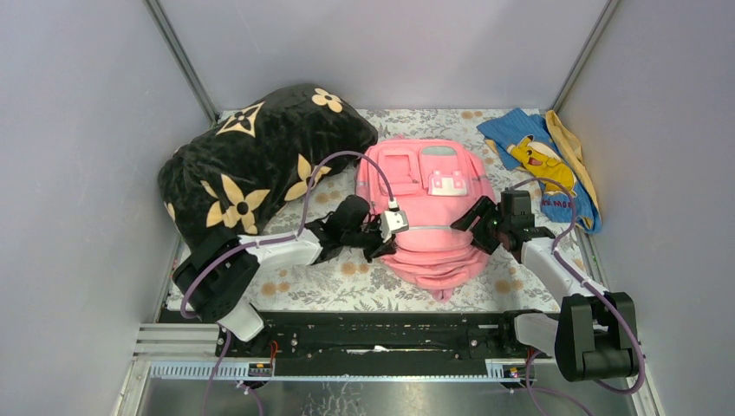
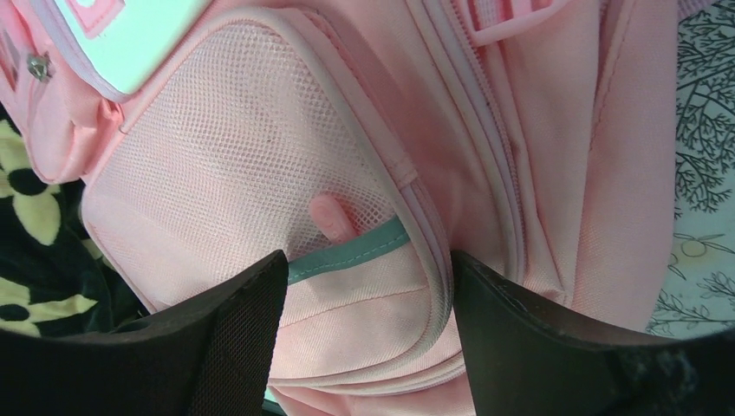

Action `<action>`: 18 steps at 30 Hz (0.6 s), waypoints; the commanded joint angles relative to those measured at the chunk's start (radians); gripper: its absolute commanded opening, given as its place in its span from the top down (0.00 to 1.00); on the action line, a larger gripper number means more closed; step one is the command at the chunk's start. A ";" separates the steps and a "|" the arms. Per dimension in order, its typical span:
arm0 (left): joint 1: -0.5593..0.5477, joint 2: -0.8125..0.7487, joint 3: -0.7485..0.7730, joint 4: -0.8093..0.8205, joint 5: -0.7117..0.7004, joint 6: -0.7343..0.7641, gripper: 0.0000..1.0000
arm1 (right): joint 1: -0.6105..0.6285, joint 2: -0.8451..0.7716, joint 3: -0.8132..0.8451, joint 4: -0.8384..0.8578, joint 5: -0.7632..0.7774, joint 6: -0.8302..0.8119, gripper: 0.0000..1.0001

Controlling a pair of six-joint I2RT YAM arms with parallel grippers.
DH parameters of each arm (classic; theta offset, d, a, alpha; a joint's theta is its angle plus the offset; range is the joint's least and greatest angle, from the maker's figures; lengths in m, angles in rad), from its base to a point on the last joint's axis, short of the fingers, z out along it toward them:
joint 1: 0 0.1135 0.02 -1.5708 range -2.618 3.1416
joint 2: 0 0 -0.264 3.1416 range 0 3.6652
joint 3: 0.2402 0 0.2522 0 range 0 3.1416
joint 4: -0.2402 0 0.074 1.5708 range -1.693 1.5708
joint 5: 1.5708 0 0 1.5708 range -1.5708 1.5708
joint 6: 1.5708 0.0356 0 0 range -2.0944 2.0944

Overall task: Pack the student bag
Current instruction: Zip the student bag at the center of the board.

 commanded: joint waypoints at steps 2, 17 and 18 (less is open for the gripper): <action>-0.113 0.022 0.038 0.014 0.019 -0.151 1.00 | 0.017 0.013 -0.044 0.075 -0.095 0.055 0.26; -0.276 0.086 0.245 -0.062 -0.155 -0.452 0.57 | 0.018 -0.123 0.010 -0.088 0.002 -0.024 0.23; -0.276 0.067 0.247 -0.089 -0.180 -0.461 0.49 | 0.018 -0.148 0.022 -0.122 0.032 -0.042 0.23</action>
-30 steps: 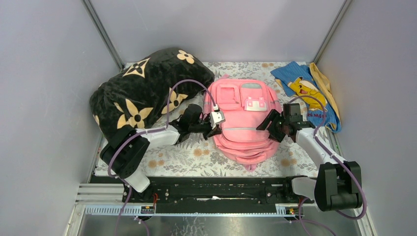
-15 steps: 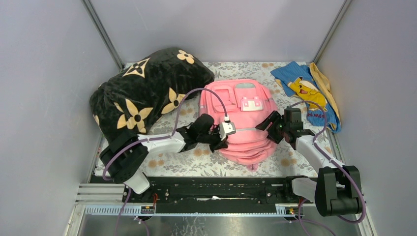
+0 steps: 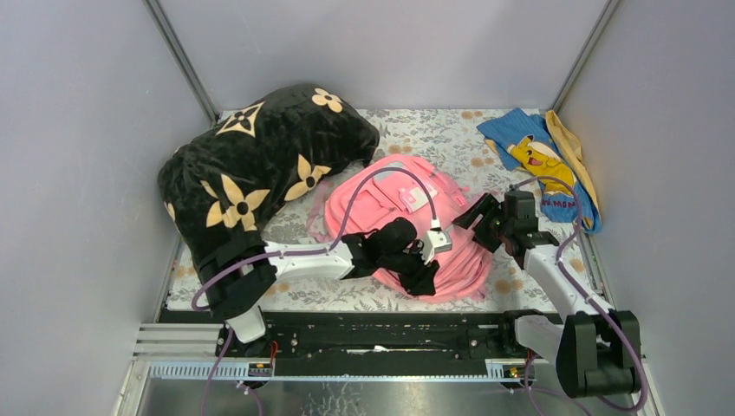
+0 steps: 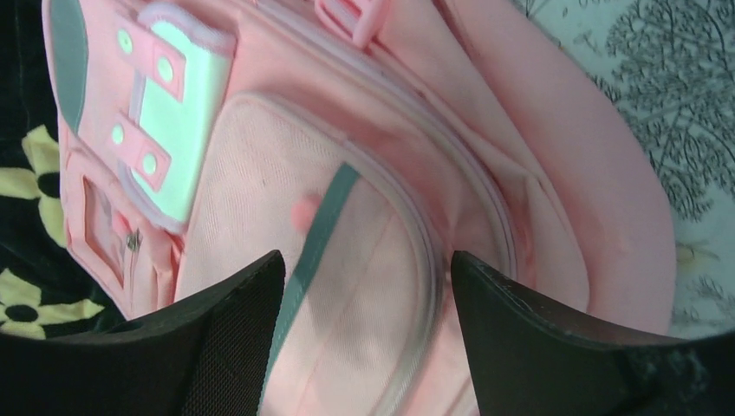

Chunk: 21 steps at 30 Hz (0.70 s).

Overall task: Pack the student bag
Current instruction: Zip the student bag at the center of the board.

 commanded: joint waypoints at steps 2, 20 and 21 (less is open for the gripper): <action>0.014 -0.096 0.044 -0.045 -0.173 -0.111 0.39 | 0.021 -0.129 0.072 -0.258 0.057 -0.085 0.22; 0.021 -0.379 -0.169 -0.091 -0.523 -0.912 0.30 | 0.317 -0.330 0.128 -0.438 0.115 -0.210 0.23; 0.021 -0.377 -0.171 -0.097 -0.550 -0.936 0.30 | 0.354 -0.332 0.123 -0.436 0.133 -0.199 0.25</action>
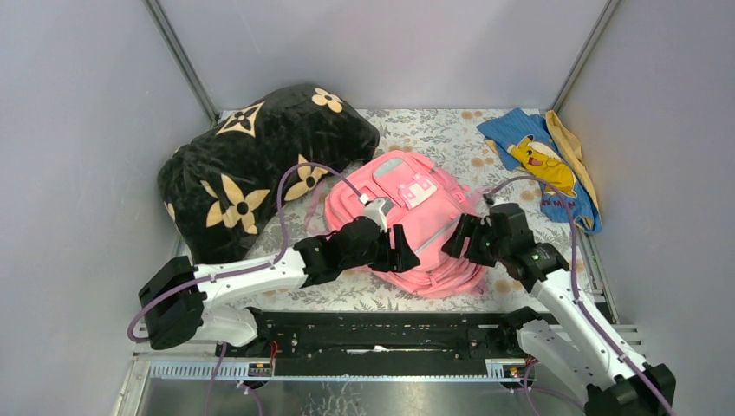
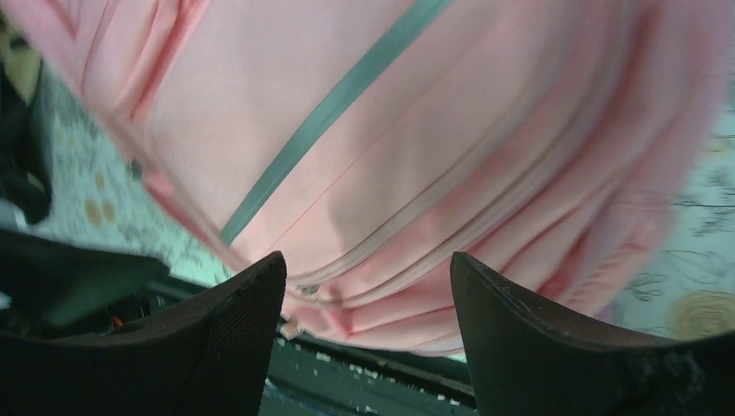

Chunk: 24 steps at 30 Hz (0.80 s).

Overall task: Pack the student bag
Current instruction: Zip the student bag at the center of the board.

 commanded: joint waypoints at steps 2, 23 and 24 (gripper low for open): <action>0.009 0.012 -0.017 0.024 -0.138 -0.217 0.27 | 0.178 -0.018 0.016 0.005 0.062 0.035 0.28; 0.058 0.135 -0.027 0.034 -0.181 -0.393 0.43 | 0.432 0.086 -0.098 0.130 0.090 0.087 0.35; 0.063 0.138 -0.028 0.033 -0.178 -0.393 0.45 | 0.439 0.092 -0.097 0.128 0.101 0.087 0.36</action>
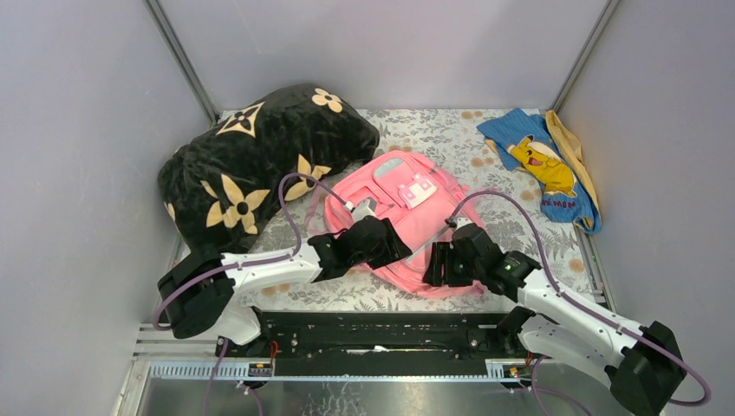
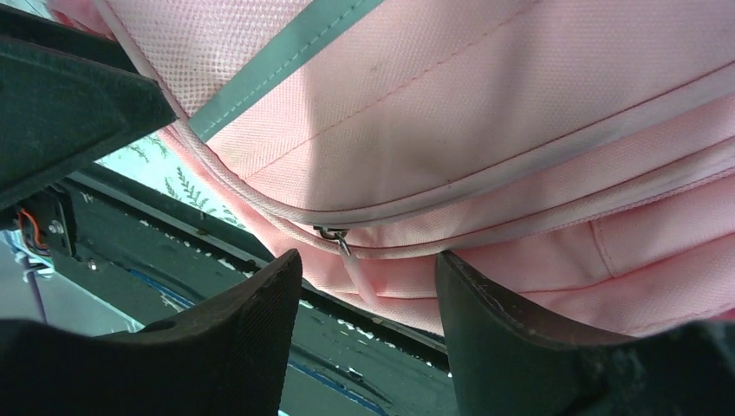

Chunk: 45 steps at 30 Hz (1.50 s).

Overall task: Pack the student bag
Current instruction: Zip the student bag at the center of the board.

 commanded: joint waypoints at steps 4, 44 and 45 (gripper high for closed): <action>0.018 0.014 -0.007 0.040 -0.034 -0.029 0.53 | 0.055 0.033 0.016 0.026 0.075 0.023 0.48; 0.429 0.433 0.668 -0.371 0.006 0.893 1.00 | 0.064 0.314 0.218 -0.040 0.300 0.043 1.00; 0.429 0.466 0.722 -0.386 -0.011 0.884 1.00 | 0.080 0.321 0.232 -0.031 0.288 0.050 1.00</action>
